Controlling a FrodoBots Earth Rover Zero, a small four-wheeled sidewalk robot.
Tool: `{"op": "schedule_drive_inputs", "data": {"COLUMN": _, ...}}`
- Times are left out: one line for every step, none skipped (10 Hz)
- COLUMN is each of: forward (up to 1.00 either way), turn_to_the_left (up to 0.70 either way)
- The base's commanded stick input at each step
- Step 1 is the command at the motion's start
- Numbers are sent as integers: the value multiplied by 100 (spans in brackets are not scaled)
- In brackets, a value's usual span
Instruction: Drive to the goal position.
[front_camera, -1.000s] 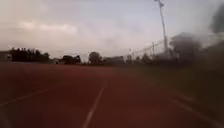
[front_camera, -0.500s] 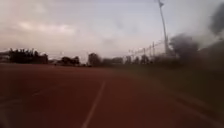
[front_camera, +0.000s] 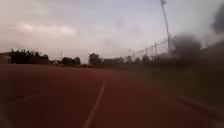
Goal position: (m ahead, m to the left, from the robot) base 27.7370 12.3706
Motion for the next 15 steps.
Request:
{"op": "schedule_drive_inputs", "data": {"forward": 70, "turn_to_the_left": -21}}
{"op": "schedule_drive_inputs", "data": {"forward": 70, "turn_to_the_left": -4}}
{"op": "schedule_drive_inputs", "data": {"forward": 70, "turn_to_the_left": 0}}
{"op": "schedule_drive_inputs", "data": {"forward": 70, "turn_to_the_left": 0}}
{"op": "schedule_drive_inputs", "data": {"forward": 70, "turn_to_the_left": 0}}
{"op": "schedule_drive_inputs", "data": {"forward": 70, "turn_to_the_left": 0}}
{"op": "schedule_drive_inputs", "data": {"forward": 70, "turn_to_the_left": 0}}
{"op": "schedule_drive_inputs", "data": {"forward": 70, "turn_to_the_left": 0}}
{"op": "schedule_drive_inputs", "data": {"forward": 70, "turn_to_the_left": 0}}
{"op": "schedule_drive_inputs", "data": {"forward": 70, "turn_to_the_left": 0}}
{"op": "schedule_drive_inputs", "data": {"forward": 70, "turn_to_the_left": 0}}
{"op": "schedule_drive_inputs", "data": {"forward": 70, "turn_to_the_left": 0}}
{"op": "schedule_drive_inputs", "data": {"forward": 70, "turn_to_the_left": 0}}
{"op": "schedule_drive_inputs", "data": {"forward": 70, "turn_to_the_left": 0}}
{"op": "schedule_drive_inputs", "data": {"forward": 70, "turn_to_the_left": 0}}
